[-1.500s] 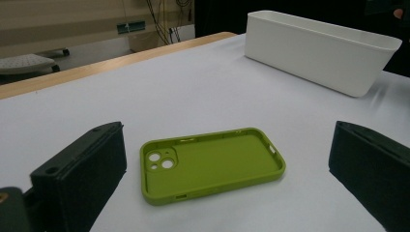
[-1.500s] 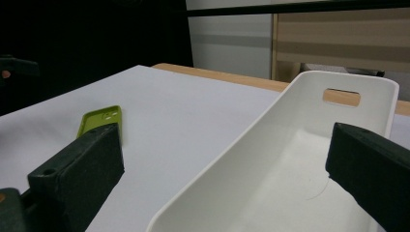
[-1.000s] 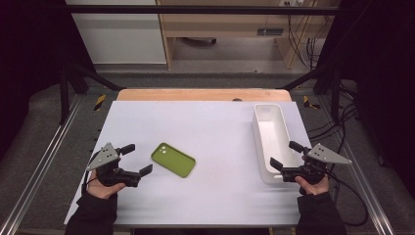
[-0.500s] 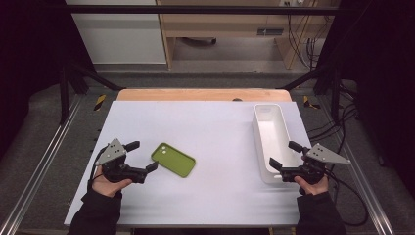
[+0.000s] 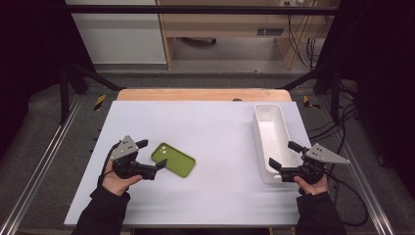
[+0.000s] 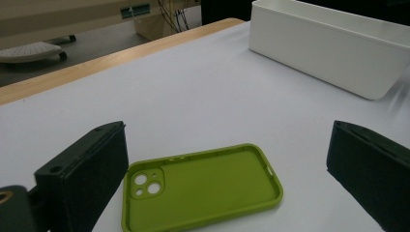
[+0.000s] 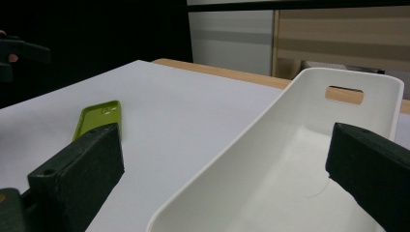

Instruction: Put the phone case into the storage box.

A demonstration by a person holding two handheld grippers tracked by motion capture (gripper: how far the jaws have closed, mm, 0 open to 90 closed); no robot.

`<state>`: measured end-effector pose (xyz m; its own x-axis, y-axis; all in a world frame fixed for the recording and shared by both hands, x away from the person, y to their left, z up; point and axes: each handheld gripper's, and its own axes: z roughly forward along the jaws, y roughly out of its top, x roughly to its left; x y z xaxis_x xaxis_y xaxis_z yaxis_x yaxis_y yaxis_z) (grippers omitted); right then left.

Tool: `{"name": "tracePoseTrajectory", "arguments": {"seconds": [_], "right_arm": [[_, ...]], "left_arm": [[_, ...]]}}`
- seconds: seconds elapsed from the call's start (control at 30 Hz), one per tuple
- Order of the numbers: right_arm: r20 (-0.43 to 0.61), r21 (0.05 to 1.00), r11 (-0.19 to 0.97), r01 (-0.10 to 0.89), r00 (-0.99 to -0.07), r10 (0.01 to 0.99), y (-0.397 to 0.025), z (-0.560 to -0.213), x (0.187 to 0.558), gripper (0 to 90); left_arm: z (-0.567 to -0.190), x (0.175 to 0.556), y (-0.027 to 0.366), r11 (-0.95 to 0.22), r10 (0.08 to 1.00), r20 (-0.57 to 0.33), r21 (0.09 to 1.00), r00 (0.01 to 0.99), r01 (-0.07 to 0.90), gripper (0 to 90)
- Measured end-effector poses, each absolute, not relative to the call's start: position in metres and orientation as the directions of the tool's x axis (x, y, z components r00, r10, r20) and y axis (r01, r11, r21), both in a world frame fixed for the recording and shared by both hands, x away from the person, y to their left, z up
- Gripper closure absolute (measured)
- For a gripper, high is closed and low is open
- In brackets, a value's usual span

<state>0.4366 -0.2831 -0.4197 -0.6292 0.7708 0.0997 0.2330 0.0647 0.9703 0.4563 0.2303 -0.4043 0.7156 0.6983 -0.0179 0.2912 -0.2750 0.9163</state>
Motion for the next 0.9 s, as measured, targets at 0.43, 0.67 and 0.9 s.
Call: {"name": "tracePoseTrajectory", "arguments": {"seconds": [0.43, 0.67, 0.9], "right_arm": [[0.097, 0.97, 0.067, 0.232, -0.628, 0.772, -0.283, -0.42, 0.437, 0.4], [0.096, 0.971, 0.068, 0.231, -0.629, 0.772, -0.283, -0.42, 0.437, 0.4], [0.097, 0.97, 0.068, 0.233, -0.628, 0.772, -0.283, -0.42, 0.436, 0.4]], "left_arm": [[-0.407, 0.469, 0.217, -0.312, 0.715, 0.002, 0.896, 0.699, 0.317, 7.4], [-0.407, 0.476, 0.206, -0.33, 0.721, 0.017, 0.887, 0.692, 0.322, 17.7], [-0.406, 0.485, 0.194, -0.325, 0.722, 0.015, 0.89, 0.691, 0.319, 33.0]]}}
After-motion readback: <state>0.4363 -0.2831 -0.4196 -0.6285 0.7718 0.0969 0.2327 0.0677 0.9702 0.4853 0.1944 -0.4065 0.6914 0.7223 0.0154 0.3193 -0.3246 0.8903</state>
